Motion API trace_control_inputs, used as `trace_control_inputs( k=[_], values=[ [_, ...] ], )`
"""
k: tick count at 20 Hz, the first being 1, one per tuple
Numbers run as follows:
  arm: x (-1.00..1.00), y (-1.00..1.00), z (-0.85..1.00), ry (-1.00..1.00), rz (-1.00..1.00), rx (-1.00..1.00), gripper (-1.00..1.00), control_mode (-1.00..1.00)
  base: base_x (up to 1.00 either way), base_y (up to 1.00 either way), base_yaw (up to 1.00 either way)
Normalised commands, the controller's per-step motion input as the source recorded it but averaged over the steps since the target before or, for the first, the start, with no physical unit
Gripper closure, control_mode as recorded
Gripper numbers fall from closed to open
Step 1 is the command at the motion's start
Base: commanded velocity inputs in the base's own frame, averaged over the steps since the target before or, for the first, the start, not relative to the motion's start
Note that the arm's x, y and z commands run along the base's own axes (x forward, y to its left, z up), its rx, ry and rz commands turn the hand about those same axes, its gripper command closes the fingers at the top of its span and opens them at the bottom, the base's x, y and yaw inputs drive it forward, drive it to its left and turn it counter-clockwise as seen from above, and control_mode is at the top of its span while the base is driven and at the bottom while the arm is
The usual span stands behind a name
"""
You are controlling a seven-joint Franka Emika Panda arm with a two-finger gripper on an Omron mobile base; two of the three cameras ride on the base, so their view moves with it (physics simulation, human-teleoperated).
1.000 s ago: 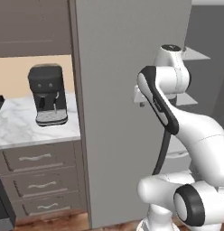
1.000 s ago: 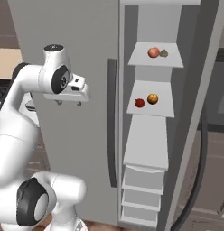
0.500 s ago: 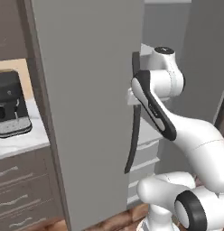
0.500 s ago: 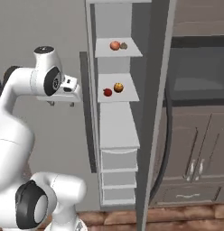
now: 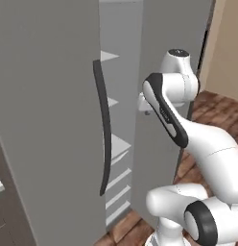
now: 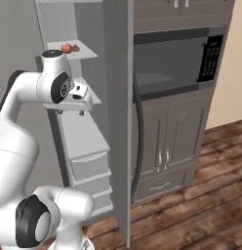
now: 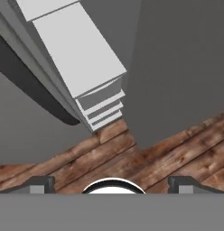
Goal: Take the bell pepper and orange from the second highest rack and move them to the highest rack where the peach and garlic are located, to maximize freezer space. Close the freezer door after rearranging.
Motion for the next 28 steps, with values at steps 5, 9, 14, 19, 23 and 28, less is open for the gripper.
trace_control_inputs(
  k=[5,9,14,19,23,28],
  values=[
    [0.00,0.00,0.00,0.00,0.00,0.00,-1.00,1.00,0.42,0.00,-0.09],
    [0.00,0.00,0.00,0.00,0.00,0.00,-1.00,1.00,0.50,0.00,-0.03],
    [0.00,0.00,0.00,0.00,0.00,0.00,-1.00,1.00,0.53,0.00,0.00],
    [0.00,0.00,0.00,0.00,0.00,0.00,-1.00,1.00,0.62,0.00,0.02],
    [0.00,0.00,0.00,0.00,0.00,0.00,-1.00,1.00,0.63,0.00,0.04],
    [0.00,0.00,0.00,0.00,0.00,0.00,-1.00,1.00,0.61,-0.03,0.12]
  ],
)
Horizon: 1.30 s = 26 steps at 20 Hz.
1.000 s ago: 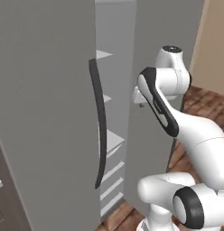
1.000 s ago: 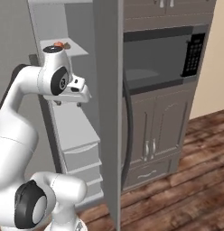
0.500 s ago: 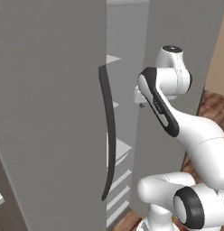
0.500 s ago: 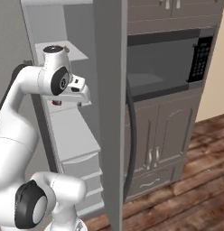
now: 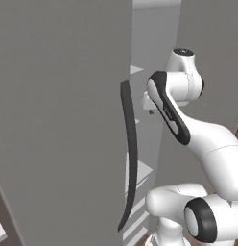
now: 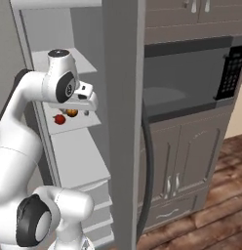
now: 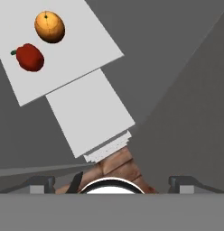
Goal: Take the bell pepper and orange from the second highest rack and move them to the highest rack where the peach and garlic are located, to maximize freezer space. Close the freezer door after rearranging.
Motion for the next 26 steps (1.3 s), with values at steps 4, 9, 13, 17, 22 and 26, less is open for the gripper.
trace_control_inputs(
  k=[4,9,13,17,22,26],
  values=[
    [0.00,0.00,0.00,0.00,0.00,0.00,-1.00,1.00,0.52,-0.15,0.17],
    [0.00,0.00,0.00,0.00,0.00,0.00,-1.00,1.00,0.41,-0.24,0.22],
    [0.00,0.00,0.00,0.00,0.00,0.00,-1.00,1.00,0.40,-0.23,0.19],
    [0.00,0.00,0.00,0.00,0.00,0.00,-1.00,1.00,0.27,-0.24,0.15],
    [0.08,-0.42,-0.17,0.00,0.13,0.08,-1.00,-1.00,0.00,0.00,0.00],
    [0.00,-0.61,-0.24,0.00,0.09,0.00,-1.00,-1.00,0.00,0.00,0.00]
  ],
)
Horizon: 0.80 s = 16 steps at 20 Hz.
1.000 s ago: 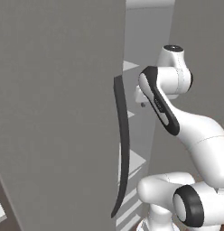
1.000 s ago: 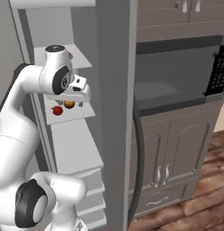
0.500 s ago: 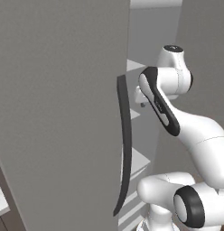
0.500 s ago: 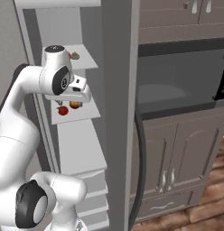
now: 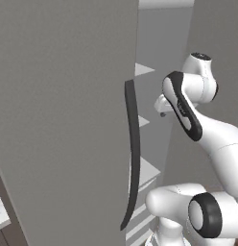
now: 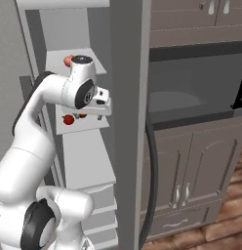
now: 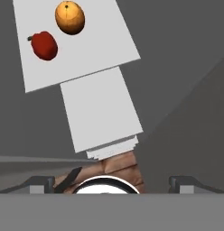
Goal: Take the bell pepper and orange from the second highest rack and move them to the highest rack where the peach and garlic are located, to maximize freezer space. Close the freezer door after rearranging.
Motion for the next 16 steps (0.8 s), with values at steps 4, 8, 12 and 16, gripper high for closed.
trace_control_inputs(
  k=[4,8,12,16],
  values=[
    [0.00,-0.64,-0.16,0.00,0.08,0.00,-1.00,-1.00,0.00,0.00,0.00],
    [0.00,-0.59,-0.08,0.00,0.00,0.00,-1.00,-1.00,0.00,0.00,0.00],
    [0.04,-0.65,-0.04,0.00,0.00,0.00,-1.00,-1.00,0.00,0.00,0.00],
    [0.15,-0.37,0.00,-0.01,0.00,0.07,-1.00,-1.00,0.00,0.00,0.00]
  ],
)
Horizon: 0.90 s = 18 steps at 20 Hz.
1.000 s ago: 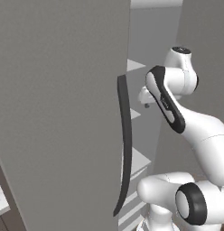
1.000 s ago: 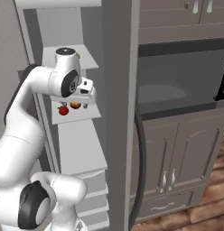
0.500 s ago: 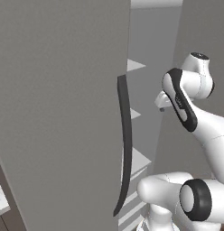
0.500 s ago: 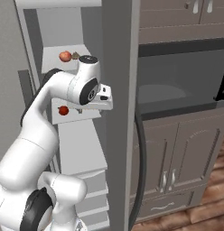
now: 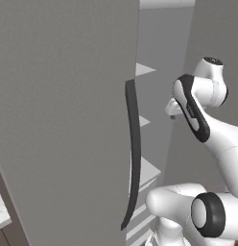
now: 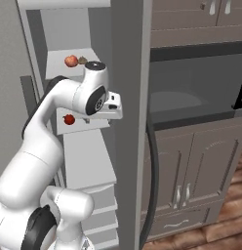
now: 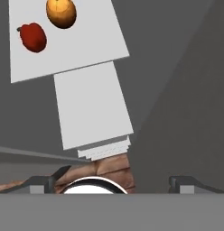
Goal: Take the bell pepper and orange from the second highest rack and move them to the highest rack where the peach and garlic are located, to maximize freezer space. Close the freezer door after rearranging.
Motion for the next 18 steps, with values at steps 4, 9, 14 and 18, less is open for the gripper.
trace_control_inputs(
  k=[4,9,14,18],
  values=[
    [0.21,0.09,0.00,-0.10,0.00,0.11,-1.00,-1.00,0.00,0.00,0.00],
    [0.19,0.41,0.00,-0.09,0.00,0.08,-1.00,-1.00,0.00,0.00,0.00],
    [0.20,0.56,0.00,-0.01,-0.07,0.14,-1.00,-1.00,0.00,0.00,0.00],
    [0.11,0.52,0.00,0.00,-0.20,0.27,-1.00,-1.00,0.00,0.00,0.00]
  ],
)
